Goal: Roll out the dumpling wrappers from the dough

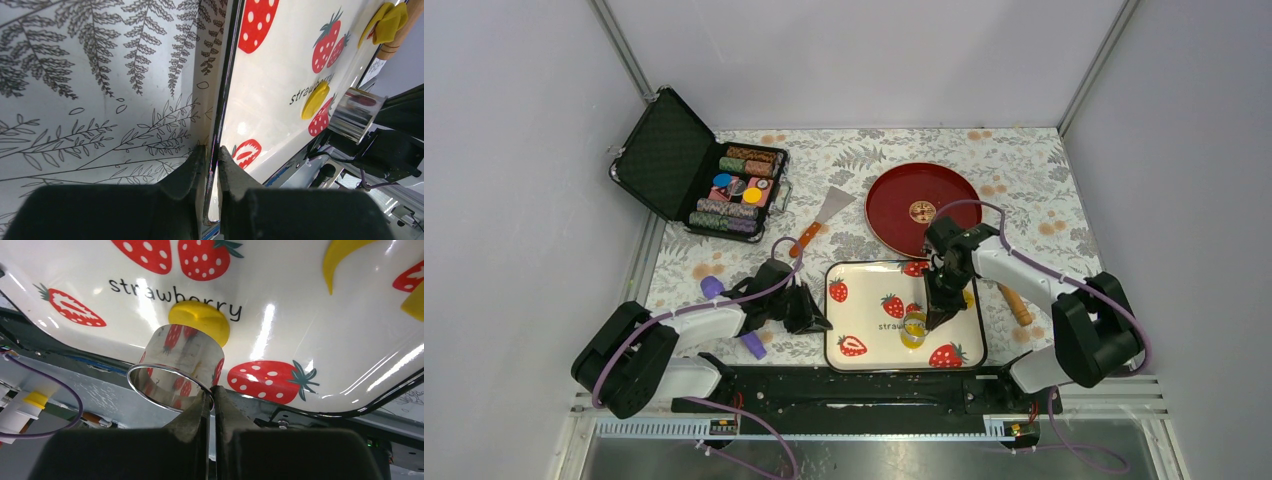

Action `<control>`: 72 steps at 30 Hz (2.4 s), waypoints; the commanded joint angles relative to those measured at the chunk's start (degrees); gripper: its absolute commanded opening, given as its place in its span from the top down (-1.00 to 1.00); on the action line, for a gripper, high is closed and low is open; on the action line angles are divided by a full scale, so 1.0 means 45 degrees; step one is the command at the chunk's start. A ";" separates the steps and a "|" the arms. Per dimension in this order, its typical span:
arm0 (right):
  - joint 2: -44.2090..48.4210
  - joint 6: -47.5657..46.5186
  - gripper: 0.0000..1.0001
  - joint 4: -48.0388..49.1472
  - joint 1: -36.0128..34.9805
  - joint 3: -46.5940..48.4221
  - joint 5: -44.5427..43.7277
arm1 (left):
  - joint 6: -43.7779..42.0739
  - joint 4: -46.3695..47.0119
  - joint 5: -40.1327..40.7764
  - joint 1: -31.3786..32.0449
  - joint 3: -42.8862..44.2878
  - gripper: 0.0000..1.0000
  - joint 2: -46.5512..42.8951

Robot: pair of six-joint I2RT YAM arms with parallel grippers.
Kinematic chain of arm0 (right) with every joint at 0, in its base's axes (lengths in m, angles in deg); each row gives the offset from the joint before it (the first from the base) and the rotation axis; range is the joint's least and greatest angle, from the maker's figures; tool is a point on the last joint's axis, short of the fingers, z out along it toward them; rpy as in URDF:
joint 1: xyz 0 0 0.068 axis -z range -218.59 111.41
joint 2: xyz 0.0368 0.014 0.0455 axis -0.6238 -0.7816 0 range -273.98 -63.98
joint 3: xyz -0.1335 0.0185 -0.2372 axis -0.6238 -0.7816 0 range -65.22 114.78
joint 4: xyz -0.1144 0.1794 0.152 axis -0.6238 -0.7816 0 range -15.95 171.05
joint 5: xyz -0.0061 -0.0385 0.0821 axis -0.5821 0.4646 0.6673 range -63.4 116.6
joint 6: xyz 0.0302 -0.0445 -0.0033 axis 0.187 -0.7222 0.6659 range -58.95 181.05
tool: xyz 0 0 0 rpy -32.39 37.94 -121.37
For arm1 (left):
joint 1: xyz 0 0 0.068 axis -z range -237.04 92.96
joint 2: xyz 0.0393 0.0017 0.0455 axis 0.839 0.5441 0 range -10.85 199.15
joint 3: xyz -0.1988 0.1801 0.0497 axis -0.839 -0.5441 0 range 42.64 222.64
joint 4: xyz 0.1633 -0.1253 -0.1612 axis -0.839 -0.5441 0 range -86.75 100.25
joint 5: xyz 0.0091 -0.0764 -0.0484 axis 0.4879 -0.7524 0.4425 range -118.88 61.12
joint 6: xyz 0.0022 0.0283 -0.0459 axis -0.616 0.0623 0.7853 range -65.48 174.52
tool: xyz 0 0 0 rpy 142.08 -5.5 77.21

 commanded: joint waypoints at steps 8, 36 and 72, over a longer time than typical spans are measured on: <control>-0.0206 -0.0312 1.00 -0.0527 -0.0146 0.1340 -0.0580 | -0.0003 -0.0719 0.1419 -0.0021 -0.0476 1.00 0.0410; -0.8227 0.0102 1.00 -0.0780 -0.0388 1.1993 -0.1019 | 0.0003 -0.0655 0.1346 -0.0023 -0.0502 1.00 0.0351; -0.6225 0.0354 -0.54 0.0526 -0.0415 0.9598 -0.0955 | -0.0319 -0.1566 0.1674 -0.0026 -0.0245 0.58 -0.1226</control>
